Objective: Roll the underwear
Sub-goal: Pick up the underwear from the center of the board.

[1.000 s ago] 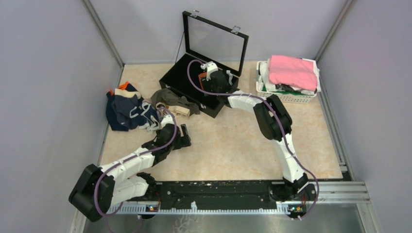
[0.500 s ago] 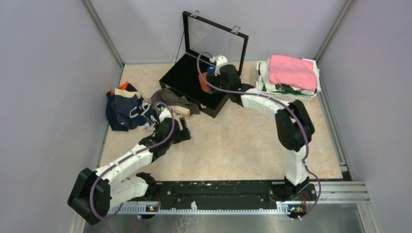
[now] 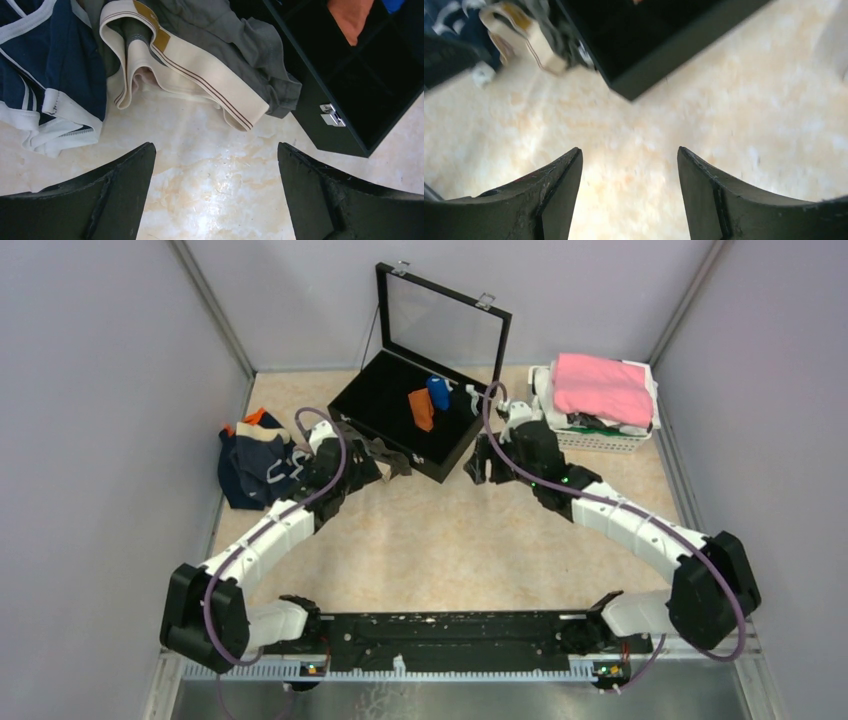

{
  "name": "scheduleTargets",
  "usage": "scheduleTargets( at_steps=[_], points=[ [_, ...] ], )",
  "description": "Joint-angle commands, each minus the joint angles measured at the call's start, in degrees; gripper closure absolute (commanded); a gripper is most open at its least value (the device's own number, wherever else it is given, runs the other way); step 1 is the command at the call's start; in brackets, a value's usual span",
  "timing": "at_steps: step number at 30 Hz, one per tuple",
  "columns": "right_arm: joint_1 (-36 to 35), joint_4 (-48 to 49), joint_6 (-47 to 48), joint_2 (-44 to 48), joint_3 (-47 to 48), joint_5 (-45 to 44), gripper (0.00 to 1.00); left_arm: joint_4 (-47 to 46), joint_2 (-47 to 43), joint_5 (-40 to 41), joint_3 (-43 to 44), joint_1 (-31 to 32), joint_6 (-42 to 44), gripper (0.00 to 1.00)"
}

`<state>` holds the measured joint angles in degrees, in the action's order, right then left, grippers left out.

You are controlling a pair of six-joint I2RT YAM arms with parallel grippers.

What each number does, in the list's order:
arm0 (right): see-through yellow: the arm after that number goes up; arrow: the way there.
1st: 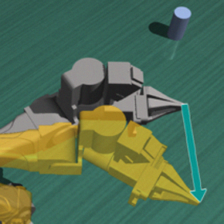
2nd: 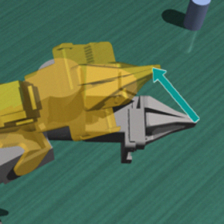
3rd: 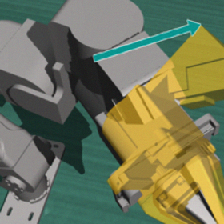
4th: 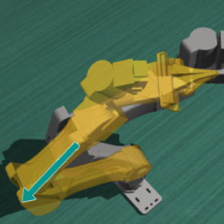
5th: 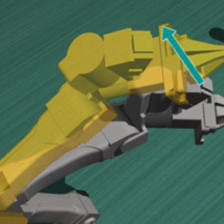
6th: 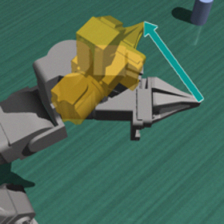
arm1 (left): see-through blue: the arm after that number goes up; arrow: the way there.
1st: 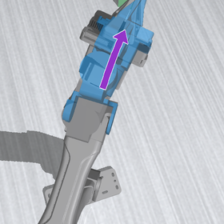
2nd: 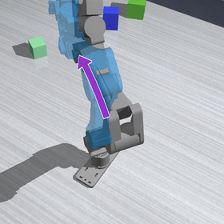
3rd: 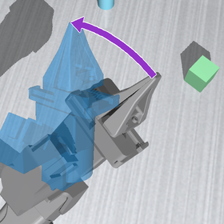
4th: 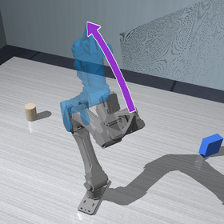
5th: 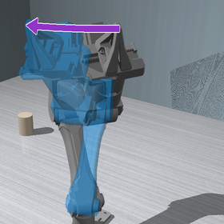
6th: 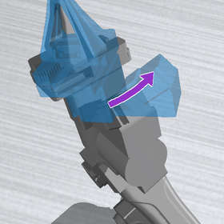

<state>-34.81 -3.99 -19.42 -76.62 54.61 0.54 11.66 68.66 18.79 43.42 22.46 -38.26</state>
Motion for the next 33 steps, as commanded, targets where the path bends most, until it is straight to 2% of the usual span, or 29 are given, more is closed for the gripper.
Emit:
scheduleTargets(
  at_steps=[1, 12, 24, 29, 31, 33],
  points=[
    [0.39, -3.34, -2.63, 7.82, -6.5, 0.99, 0.32, -0.69, 1.57, -1.01, 3.47, -1.63, 0.04, 0.03],
    [0.52, -5.77, -4.57, 15.7, -14.75, 1.41, 0.34, -1.0, 0.59, -3.68, 3.25, -9.63, -0.18, 0.09],
    [0.47, -5.37, -5.81, 18.18, -19.19, 2.74, 0.35, -1.08, -1.79, -6.13, -0.43, -16.63, -2.42, 0.13],
    [0.51, -5.71, -4.84, 17.67, -18.94, 2.92, 0.35, -2.05, -0.5, -6.43, 0.09, -17.1, -1.03, 0.15],
    [0.46, -5.77, -4.75, 17.65, -18.93, 3.06, 0.35, -4.65, -0.02, -8.89, -0.26, -17.1, 0.76, 0.16],
    [0.51, -5.5, -4.72, 17.65, -19.2, 3.31, 0.36, -8.28, 0.96, -15.53, -0.91, -17.1, 2.74, 0.19]
  ],
)
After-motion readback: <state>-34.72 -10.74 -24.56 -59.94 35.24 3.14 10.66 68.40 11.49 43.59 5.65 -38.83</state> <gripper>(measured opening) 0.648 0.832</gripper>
